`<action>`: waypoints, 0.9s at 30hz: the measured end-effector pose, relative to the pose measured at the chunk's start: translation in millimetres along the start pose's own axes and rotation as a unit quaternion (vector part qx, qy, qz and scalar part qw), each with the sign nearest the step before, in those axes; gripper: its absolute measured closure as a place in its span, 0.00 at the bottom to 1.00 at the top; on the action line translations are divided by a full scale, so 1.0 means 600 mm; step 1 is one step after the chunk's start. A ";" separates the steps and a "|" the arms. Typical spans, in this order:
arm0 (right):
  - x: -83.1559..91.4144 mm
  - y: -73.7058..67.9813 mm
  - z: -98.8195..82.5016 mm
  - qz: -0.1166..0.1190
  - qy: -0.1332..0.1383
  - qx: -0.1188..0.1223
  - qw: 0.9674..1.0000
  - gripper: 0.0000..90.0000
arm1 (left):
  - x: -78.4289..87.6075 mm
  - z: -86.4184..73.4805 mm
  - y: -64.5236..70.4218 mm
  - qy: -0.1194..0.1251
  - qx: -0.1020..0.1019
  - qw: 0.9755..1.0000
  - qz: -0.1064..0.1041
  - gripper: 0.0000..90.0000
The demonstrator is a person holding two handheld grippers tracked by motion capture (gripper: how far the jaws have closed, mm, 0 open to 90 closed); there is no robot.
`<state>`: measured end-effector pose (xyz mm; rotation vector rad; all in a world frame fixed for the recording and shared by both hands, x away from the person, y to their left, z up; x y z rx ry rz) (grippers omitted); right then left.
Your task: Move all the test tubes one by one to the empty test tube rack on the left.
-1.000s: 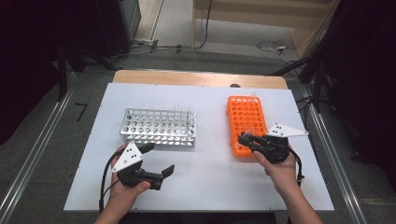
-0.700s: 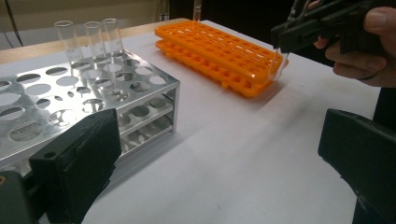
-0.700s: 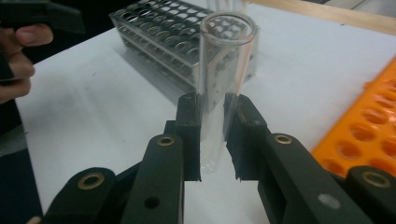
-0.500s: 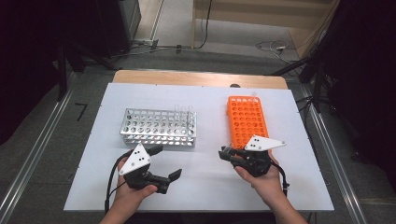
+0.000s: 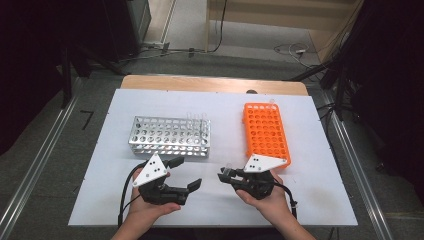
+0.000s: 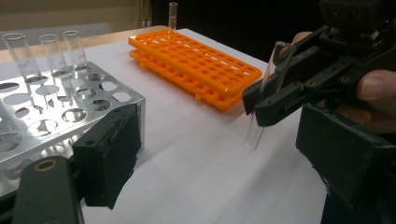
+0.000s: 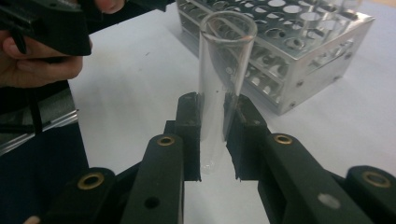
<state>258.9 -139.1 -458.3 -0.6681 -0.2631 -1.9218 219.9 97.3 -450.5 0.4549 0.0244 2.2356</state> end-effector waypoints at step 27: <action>-0.041 -0.056 0.017 0.027 -0.019 0.040 0.999 0.82 | -0.032 0.014 0.038 -0.001 -0.019 0.998 -0.053 0.61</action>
Point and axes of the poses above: each handheld gripper's, and its own axes: x roughly backward along the jaws, z roughly out of its top, y roughly to its right, the point moved 3 cm from there along -x, roughly forward along the jaws, and after that the axes turned 2 degrees about -y, right-handed, at the moved point
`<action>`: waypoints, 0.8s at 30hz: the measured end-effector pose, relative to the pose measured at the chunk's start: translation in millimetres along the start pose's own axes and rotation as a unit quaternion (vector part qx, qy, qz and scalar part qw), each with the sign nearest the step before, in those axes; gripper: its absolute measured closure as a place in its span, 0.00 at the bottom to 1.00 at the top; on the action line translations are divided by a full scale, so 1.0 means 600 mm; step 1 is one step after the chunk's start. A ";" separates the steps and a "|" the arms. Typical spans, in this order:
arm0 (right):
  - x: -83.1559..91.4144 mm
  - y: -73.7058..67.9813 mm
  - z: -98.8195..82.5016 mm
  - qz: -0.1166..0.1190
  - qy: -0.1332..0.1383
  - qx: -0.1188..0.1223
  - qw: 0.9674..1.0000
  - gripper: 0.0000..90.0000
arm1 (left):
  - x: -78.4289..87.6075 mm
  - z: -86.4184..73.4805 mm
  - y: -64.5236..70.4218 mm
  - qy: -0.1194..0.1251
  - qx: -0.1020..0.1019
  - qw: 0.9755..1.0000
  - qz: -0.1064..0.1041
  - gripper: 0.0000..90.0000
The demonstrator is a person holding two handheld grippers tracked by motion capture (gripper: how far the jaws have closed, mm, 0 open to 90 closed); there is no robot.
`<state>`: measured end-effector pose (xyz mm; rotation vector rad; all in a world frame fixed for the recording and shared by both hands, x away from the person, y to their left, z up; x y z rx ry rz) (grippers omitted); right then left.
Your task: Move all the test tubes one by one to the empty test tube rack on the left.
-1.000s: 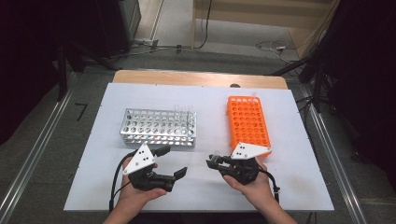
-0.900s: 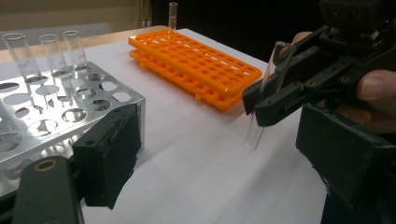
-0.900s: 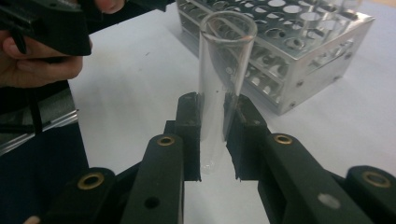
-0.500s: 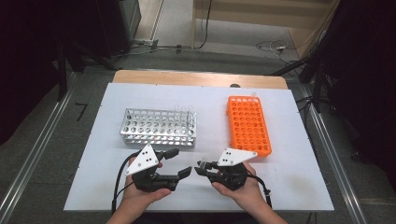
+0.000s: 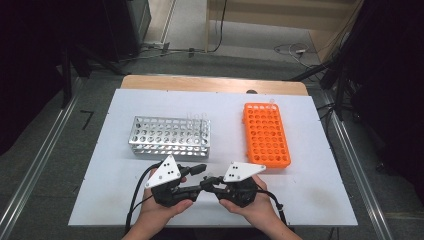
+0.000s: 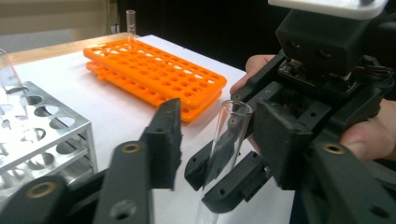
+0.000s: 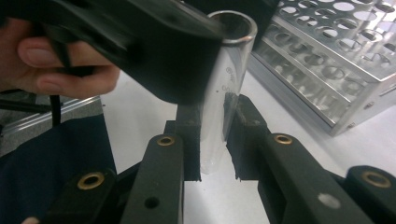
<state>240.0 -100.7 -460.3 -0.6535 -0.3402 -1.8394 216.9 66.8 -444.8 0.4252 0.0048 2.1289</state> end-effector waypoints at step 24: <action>-0.005 -0.004 0.000 0.003 0.007 -0.002 1.000 0.73 | 0.004 -0.001 -0.002 0.001 -0.013 1.000 -0.002 0.84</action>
Point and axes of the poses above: each handheld gripper's, and its own axes: x roughly backward along the jaws, z roughly out of its top, y roughly to its right, the point moved 3 cm from there along -x, roughly forward along the jaws, and after that the axes turned 2 degrees about -y, right-handed, at the moved point
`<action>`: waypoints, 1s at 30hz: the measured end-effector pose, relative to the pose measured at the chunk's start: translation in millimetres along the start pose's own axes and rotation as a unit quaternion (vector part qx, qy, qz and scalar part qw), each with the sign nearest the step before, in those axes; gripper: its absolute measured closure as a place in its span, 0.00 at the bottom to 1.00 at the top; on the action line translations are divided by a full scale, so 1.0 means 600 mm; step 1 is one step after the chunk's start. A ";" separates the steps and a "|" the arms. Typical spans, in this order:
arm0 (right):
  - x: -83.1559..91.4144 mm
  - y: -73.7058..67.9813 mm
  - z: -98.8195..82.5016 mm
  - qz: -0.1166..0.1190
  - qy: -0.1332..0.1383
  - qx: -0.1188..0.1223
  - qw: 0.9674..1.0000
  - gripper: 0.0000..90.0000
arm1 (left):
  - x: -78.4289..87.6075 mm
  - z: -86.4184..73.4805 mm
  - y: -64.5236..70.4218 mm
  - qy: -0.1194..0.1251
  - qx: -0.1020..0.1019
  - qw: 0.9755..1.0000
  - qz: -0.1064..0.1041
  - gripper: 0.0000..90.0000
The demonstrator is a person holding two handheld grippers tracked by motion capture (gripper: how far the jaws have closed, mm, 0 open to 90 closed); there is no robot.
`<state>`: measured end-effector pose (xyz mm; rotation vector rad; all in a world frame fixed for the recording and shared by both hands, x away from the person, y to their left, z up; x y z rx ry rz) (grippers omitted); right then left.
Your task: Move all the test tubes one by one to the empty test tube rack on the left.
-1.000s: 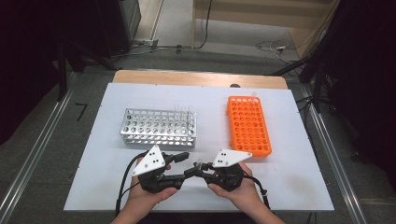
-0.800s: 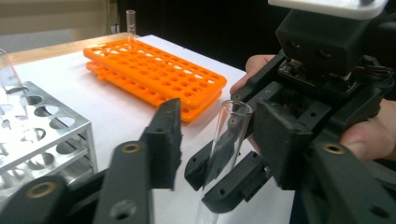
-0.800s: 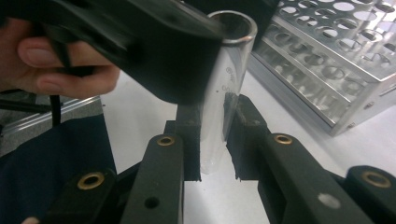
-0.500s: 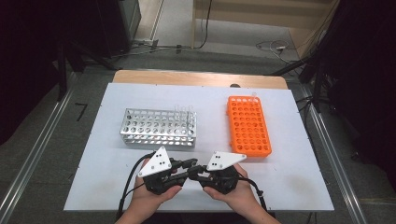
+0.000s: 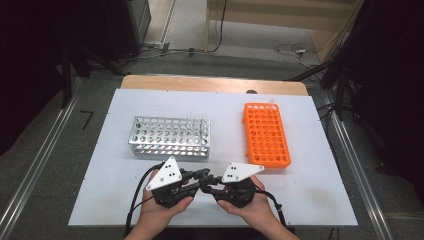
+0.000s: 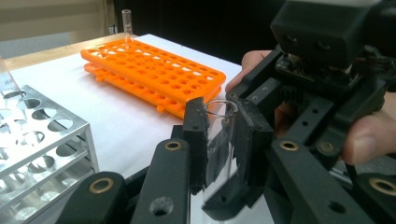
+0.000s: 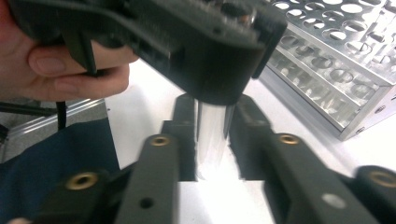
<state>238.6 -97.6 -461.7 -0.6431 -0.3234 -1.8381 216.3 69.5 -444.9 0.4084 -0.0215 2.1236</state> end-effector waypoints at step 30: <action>0.131 0.080 -0.062 -0.055 0.038 -0.045 0.997 0.00 | 0.045 0.013 -0.065 0.000 0.013 0.999 0.051 0.85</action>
Point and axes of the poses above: each handheld gripper's, and its own axes: x roughly backward along the jaws, z roughly out of its top, y roughly to its right, the point moved 3 cm from there along -x, roughly forward along the jaws, and after that the axes turned 2 degrees about -y, right-handed, at the moved point
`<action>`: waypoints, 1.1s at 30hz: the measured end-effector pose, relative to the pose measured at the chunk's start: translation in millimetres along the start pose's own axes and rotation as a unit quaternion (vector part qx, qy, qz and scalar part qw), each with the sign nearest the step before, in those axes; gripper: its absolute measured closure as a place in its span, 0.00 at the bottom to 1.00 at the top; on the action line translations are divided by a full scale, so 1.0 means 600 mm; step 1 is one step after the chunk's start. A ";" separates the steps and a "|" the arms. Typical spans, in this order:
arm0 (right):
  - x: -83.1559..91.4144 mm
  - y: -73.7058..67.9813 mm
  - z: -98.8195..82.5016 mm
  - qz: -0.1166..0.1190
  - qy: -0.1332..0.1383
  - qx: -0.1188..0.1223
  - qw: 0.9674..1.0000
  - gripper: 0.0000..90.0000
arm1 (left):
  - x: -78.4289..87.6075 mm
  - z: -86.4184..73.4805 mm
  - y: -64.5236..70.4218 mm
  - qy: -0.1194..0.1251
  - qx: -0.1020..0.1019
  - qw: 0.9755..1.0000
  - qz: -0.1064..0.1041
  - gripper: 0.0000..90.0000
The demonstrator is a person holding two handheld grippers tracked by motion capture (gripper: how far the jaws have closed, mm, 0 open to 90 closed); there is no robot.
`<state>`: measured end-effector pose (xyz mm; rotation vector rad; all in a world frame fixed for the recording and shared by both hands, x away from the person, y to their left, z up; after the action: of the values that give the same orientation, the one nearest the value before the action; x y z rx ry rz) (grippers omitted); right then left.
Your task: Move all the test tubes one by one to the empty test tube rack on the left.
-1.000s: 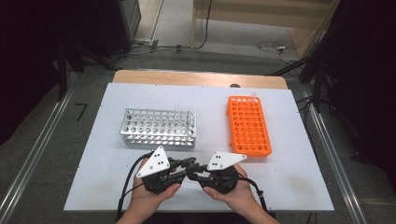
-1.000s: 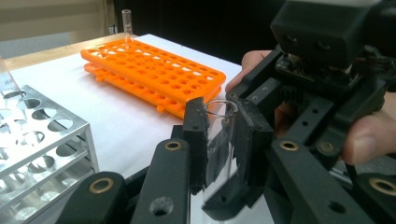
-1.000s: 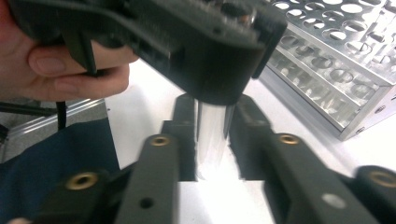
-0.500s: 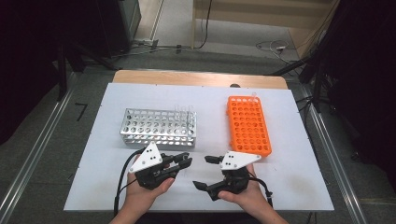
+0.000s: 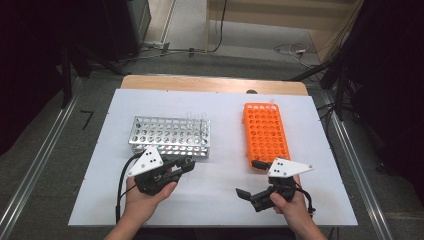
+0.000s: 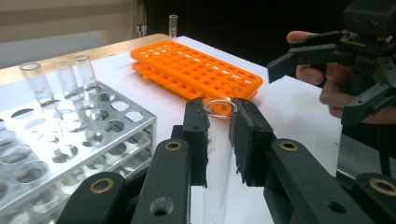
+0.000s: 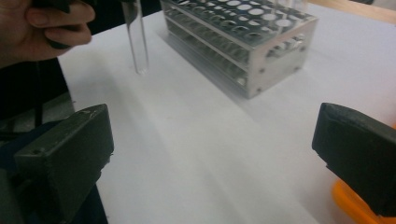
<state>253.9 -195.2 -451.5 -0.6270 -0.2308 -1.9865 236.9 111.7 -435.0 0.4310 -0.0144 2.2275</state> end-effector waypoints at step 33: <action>0.110 0.091 -0.082 -0.084 0.002 -0.061 0.995 0.00 | -0.013 0.088 -0.113 0.012 -0.001 0.998 0.066 0.85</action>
<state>261.1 -293.1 -464.5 -0.7010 -0.1661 -2.1767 308.4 141.2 -397.0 0.4130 -0.0348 2.3618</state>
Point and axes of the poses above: each handheld gripper's, and its own axes: x roughly backward along the jaws, z roughly out of its top, y roughly to its right, the point moved 3 cm from there along -x, roughly forward along the jaws, and after that the axes turned 2 degrees about -y, right-handed, at the moved point
